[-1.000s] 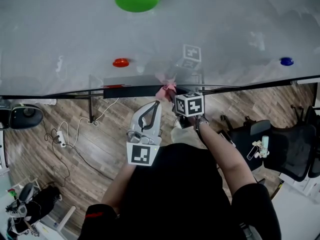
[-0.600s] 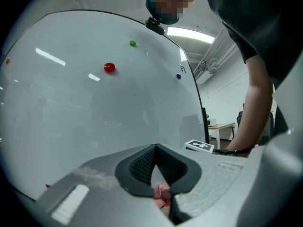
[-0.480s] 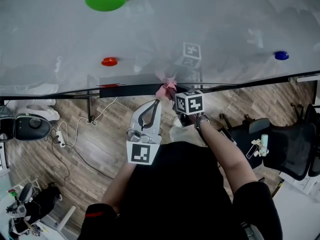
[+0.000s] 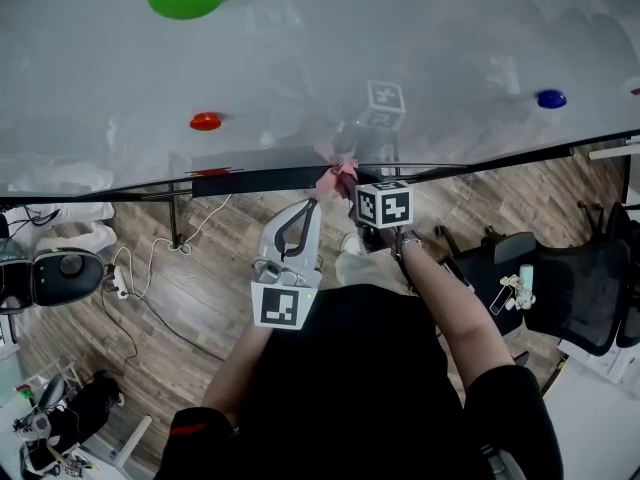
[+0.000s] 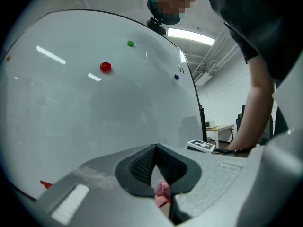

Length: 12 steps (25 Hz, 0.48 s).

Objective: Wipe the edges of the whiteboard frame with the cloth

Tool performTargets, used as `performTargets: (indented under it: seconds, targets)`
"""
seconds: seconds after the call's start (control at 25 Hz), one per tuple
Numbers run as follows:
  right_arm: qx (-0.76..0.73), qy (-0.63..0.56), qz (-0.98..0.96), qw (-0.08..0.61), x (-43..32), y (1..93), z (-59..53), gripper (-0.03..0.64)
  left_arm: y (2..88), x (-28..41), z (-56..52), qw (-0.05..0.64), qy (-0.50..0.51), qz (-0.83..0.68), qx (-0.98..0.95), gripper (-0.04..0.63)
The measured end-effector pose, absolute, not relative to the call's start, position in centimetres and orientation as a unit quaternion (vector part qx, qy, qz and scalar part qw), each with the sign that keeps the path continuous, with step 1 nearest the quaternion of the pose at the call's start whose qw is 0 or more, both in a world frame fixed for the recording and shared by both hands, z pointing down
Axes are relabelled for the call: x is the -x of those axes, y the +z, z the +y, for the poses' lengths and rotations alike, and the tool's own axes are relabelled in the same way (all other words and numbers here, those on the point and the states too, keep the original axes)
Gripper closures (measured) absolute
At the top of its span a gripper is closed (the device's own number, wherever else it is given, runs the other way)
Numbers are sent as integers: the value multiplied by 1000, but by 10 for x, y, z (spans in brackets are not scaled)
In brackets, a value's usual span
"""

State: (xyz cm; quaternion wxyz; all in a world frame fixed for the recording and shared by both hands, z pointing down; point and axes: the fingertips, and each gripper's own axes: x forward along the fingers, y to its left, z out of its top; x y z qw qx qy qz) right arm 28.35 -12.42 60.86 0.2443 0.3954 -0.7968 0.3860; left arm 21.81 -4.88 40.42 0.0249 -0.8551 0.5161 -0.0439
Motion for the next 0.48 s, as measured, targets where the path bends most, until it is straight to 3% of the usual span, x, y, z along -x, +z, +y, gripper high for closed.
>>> performTargets:
  seconds: [0.48]
  targets:
    - [-407,385,-793,240,-303,610,-125,560,417,-226,-40,-9,-49,516,855,595]
